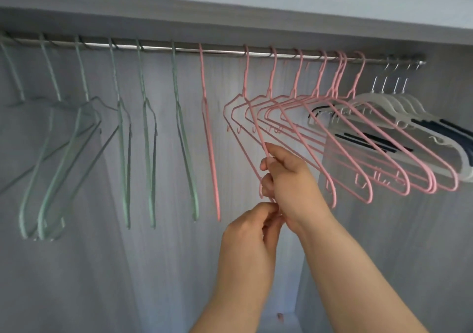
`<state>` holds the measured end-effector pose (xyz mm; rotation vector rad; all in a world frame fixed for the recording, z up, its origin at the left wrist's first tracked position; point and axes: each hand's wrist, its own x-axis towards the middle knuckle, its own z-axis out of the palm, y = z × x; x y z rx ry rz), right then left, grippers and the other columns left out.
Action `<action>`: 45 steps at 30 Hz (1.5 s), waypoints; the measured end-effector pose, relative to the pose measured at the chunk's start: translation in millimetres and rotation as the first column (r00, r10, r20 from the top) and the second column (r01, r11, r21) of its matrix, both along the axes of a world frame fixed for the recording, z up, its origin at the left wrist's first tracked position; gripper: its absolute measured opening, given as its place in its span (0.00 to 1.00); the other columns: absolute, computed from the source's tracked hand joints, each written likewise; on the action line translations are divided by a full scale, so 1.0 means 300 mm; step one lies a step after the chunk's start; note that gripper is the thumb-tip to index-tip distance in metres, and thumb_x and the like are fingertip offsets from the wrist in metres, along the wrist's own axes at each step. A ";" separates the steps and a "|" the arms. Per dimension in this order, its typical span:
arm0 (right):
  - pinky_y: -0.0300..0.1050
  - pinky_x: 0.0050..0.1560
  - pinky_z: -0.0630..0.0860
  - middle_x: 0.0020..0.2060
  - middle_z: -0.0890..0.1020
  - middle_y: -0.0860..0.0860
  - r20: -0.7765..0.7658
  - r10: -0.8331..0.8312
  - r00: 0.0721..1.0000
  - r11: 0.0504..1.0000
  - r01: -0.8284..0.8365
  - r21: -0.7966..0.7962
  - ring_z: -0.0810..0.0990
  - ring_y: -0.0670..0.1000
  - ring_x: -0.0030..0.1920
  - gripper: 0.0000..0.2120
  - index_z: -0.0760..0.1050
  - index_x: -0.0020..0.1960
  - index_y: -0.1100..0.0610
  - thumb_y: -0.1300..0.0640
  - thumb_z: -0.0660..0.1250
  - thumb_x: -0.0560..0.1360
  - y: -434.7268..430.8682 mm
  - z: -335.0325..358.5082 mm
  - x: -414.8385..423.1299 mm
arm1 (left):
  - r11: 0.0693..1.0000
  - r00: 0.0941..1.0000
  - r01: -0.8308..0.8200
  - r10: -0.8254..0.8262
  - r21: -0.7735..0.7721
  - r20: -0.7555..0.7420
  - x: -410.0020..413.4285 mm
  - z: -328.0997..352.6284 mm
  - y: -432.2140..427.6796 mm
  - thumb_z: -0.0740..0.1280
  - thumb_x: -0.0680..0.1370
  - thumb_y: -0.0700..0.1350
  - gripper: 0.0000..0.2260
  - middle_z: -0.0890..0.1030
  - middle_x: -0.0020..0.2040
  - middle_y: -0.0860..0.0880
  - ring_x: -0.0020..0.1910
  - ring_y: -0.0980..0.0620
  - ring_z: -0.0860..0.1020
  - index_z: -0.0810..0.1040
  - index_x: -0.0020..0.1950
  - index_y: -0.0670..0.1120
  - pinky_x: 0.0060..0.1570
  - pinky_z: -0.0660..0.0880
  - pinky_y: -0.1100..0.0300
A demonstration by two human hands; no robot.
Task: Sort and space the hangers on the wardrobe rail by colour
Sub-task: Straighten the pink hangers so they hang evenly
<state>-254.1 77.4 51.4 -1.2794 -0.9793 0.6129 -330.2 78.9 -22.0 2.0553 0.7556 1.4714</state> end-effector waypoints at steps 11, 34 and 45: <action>0.31 0.26 0.68 0.37 0.72 0.45 0.061 0.072 0.996 0.997 -0.072 0.005 0.67 0.43 0.24 0.19 0.65 0.69 0.54 0.62 0.50 0.80 0.029 -0.011 -0.071 | 0.993 0.995 -0.100 0.099 0.058 0.017 -0.074 -0.005 0.002 0.62 0.70 0.46 0.10 0.81 0.35 0.60 0.37 0.60 0.79 0.72 0.50 0.56 0.38 0.74 0.68; 0.35 0.30 0.60 0.34 0.69 0.47 0.293 -0.145 0.945 0.987 0.161 -0.030 0.64 0.42 0.28 0.15 0.72 0.61 0.55 0.60 0.52 0.79 0.038 0.020 0.137 | 0.999 0.999 -0.009 0.008 -0.043 -0.039 0.046 -0.035 -0.080 0.63 0.73 0.56 0.18 0.79 0.49 0.57 0.44 0.61 0.77 0.68 0.63 0.61 0.47 0.75 0.66; 0.32 0.33 0.65 0.45 0.76 0.50 0.331 -0.104 0.938 0.992 0.124 -0.040 0.70 0.41 0.32 0.20 0.64 0.71 0.57 0.58 0.51 0.80 0.073 0.026 0.049 | 1.000 1.000 0.010 -0.010 -0.009 -0.024 0.037 -0.014 -0.008 0.61 0.72 0.47 0.13 0.80 0.43 0.59 0.44 0.64 0.78 0.78 0.54 0.50 0.45 0.74 0.71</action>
